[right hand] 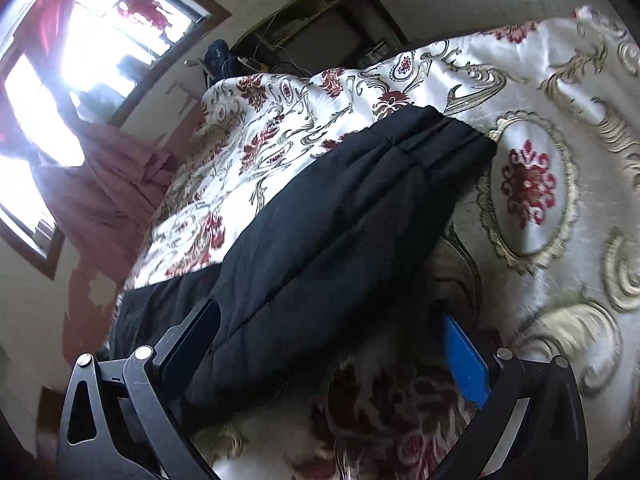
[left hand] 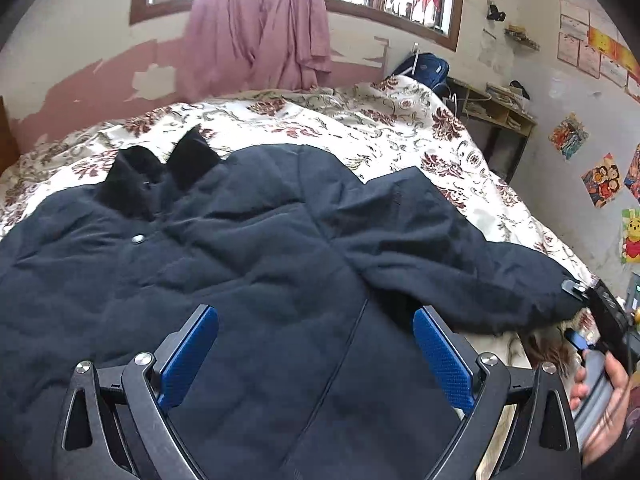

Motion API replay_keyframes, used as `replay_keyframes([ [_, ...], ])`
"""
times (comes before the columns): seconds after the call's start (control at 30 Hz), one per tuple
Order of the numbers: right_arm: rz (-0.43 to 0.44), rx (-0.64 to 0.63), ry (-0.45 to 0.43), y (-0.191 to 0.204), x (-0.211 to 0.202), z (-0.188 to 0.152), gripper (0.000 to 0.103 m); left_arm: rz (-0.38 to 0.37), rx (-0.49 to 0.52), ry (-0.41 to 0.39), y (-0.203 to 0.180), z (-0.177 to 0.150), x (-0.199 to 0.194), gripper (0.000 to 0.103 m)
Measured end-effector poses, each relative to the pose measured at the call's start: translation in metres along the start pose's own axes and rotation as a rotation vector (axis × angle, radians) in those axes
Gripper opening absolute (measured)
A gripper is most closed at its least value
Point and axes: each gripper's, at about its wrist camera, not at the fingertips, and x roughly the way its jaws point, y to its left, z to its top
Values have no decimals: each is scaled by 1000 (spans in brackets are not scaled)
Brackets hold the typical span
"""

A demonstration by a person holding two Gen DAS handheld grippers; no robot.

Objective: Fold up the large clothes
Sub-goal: 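Grasp the black jacket sleeve with the right tool and lift it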

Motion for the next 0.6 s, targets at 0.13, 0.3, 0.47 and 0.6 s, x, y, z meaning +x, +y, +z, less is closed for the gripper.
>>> replay_keyframes([
  [0.13, 51, 30, -5, -2, 11, 5, 102, 20, 2, 32, -4, 9, 36, 98],
  [0.3, 126, 129, 33, -17, 29, 3, 80, -30, -62, 98, 4, 4, 69, 99],
  [0.47, 157, 168, 63, -23, 45, -2, 37, -57, -118, 105, 15, -8, 80, 103],
  [0.6, 194, 127, 22, -12, 42, -3, 16, -34, -99, 139, 11, -7, 85, 103],
])
